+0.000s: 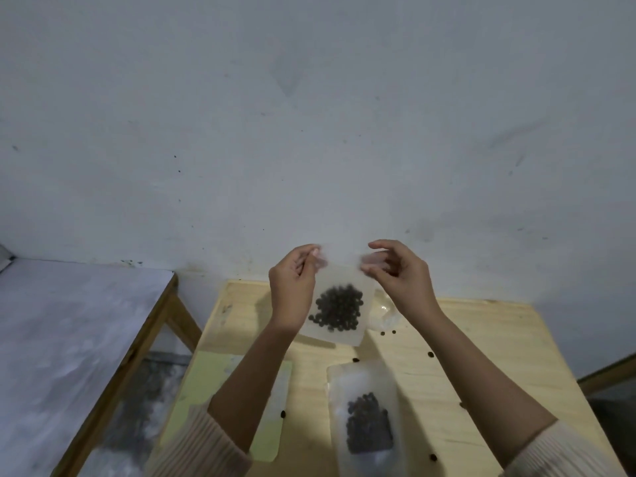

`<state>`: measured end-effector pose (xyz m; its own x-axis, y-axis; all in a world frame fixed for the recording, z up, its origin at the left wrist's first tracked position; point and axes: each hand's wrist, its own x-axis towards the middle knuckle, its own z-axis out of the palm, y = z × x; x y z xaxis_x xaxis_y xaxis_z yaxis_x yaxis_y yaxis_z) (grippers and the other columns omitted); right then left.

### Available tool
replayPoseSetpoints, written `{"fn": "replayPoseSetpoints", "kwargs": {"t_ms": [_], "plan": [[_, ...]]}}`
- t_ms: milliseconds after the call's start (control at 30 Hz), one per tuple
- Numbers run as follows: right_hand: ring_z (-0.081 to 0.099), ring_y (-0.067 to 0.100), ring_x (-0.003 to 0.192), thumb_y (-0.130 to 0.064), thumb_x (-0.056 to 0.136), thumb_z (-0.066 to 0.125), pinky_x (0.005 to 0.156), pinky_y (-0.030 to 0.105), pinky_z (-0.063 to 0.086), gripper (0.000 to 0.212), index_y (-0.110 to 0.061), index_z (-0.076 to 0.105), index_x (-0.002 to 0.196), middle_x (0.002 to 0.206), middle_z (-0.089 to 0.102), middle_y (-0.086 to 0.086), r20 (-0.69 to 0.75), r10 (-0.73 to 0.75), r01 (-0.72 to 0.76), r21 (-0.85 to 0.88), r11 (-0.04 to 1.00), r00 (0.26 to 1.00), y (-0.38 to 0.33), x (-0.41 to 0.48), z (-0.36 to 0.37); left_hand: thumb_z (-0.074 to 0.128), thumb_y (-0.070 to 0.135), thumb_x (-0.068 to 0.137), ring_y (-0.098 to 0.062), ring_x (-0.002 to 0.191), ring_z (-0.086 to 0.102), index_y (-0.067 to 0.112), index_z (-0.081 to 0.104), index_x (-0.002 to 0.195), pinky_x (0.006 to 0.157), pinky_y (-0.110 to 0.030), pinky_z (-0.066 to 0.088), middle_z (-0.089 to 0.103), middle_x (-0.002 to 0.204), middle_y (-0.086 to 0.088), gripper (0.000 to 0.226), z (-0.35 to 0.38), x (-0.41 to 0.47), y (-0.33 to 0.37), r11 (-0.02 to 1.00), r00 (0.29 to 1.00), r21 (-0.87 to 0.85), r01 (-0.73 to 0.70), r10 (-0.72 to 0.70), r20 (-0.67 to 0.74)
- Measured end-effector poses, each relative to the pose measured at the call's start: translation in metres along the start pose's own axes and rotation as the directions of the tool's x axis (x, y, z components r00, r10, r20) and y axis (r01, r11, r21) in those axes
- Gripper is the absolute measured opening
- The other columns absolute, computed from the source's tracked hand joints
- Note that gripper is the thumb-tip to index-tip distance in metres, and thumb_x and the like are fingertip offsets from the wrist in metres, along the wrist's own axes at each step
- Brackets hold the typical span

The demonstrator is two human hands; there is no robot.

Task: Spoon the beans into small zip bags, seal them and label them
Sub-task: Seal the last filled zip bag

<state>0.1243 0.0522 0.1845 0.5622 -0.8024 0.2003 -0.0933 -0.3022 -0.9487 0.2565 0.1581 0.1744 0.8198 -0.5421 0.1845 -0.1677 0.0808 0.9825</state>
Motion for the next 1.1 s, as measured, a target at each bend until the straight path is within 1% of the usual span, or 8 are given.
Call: {"fn": "replayPoseSetpoints", "kwargs": {"t_ms": [100,233,333,500,633,800,967,1100], "plan": [[0.065,0.011,0.081,-0.003,0.075,0.074,0.078,0.021,0.055,0.03,-0.026,0.065,0.091,0.084,0.068,-0.001,0.004,0.02,-0.02,0.025,0.999,1.0,0.002,0.004,0.0,0.059,0.01,0.09,-0.012,0.084,0.069,0.007,0.068,0.101,0.079,-0.021,0.054,0.071,0.09,-0.005,0.014,0.0,0.001,0.0,0.999,0.999,-0.013,0.031,-0.031,0.015],[0.062,-0.003,0.073,-0.004,0.074,0.074,0.073,0.012,0.05,0.025,-0.025,0.066,0.086,0.082,0.068,-0.008,0.0,0.02,-0.02,0.021,1.0,1.0,0.003,0.012,0.006,0.067,0.006,0.083,-0.017,0.087,0.068,0.006,0.065,0.104,0.082,-0.024,0.055,0.07,0.092,-0.01,0.021,-0.005,-0.003,0.0,0.997,0.996,-0.039,0.066,-0.063,0.066],[0.064,0.003,0.078,-0.01,0.073,0.077,0.073,0.013,0.05,0.02,-0.027,0.068,0.081,0.083,0.069,-0.011,0.088,0.028,-0.027,-0.018,0.999,0.996,0.005,0.013,0.011,0.07,0.006,0.081,-0.013,0.084,0.067,0.009,0.065,0.106,0.079,-0.021,0.054,0.07,0.092,-0.009,0.026,-0.01,-0.008,-0.004,0.999,0.997,0.005,0.051,-0.051,0.058],[0.06,-0.011,0.068,-0.004,0.079,0.07,0.067,0.001,0.043,0.011,-0.015,0.072,0.081,0.078,0.068,-0.008,0.155,0.095,-0.083,-0.083,0.993,0.983,0.011,0.006,0.029,0.065,0.003,0.085,-0.001,0.071,0.064,0.005,0.065,0.104,0.069,-0.013,0.05,0.067,0.08,0.003,0.019,-0.018,-0.016,-0.012,0.981,0.994,0.171,-0.087,0.074,0.081],[0.06,-0.01,0.07,-0.001,0.08,0.066,0.067,0.002,0.044,0.015,-0.015,0.071,0.08,0.078,0.068,-0.006,0.167,0.094,-0.077,-0.107,0.991,0.981,0.011,0.0,0.041,0.065,0.003,0.085,-0.002,0.07,0.065,0.008,0.067,0.1,0.067,-0.014,0.051,0.068,0.079,0.004,0.016,-0.027,-0.02,-0.019,0.963,0.992,0.239,-0.123,0.111,0.061],[0.067,0.005,0.081,-0.009,0.077,0.074,0.075,0.014,0.05,0.008,-0.016,0.071,0.08,0.081,0.07,-0.005,0.22,0.115,-0.099,-0.085,0.991,0.969,0.001,-0.003,0.057,0.067,0.003,0.084,-0.018,0.079,0.071,0.009,0.066,0.098,0.074,-0.021,0.054,0.071,0.086,-0.013,0.015,-0.048,-0.016,-0.019,0.996,0.993,0.087,-0.004,-0.006,0.121],[0.068,0.012,0.078,-0.013,0.075,0.075,0.069,0.017,0.05,0.003,-0.014,0.072,0.075,0.077,0.071,0.0,0.118,0.131,-0.117,-0.119,0.986,0.984,-0.012,-0.011,0.09,0.07,0.003,0.081,-0.009,0.081,0.068,0.011,0.067,0.098,0.076,-0.016,0.051,0.071,0.088,-0.005,0.02,-0.072,-0.004,-0.017,0.993,0.975,0.024,0.116,-0.118,0.19],[0.062,0.007,0.065,-0.014,0.076,0.075,0.056,0.012,0.046,0.004,-0.012,0.072,0.074,0.072,0.069,0.002,0.039,0.108,-0.101,-0.152,0.983,0.993,-0.028,-0.026,0.13,0.069,0.001,0.081,0.003,0.079,0.064,0.011,0.067,0.097,0.073,-0.009,0.047,0.069,0.092,0.003,0.02,-0.105,0.006,-0.015,0.995,0.964,0.05,0.089,-0.098,0.247]]}}
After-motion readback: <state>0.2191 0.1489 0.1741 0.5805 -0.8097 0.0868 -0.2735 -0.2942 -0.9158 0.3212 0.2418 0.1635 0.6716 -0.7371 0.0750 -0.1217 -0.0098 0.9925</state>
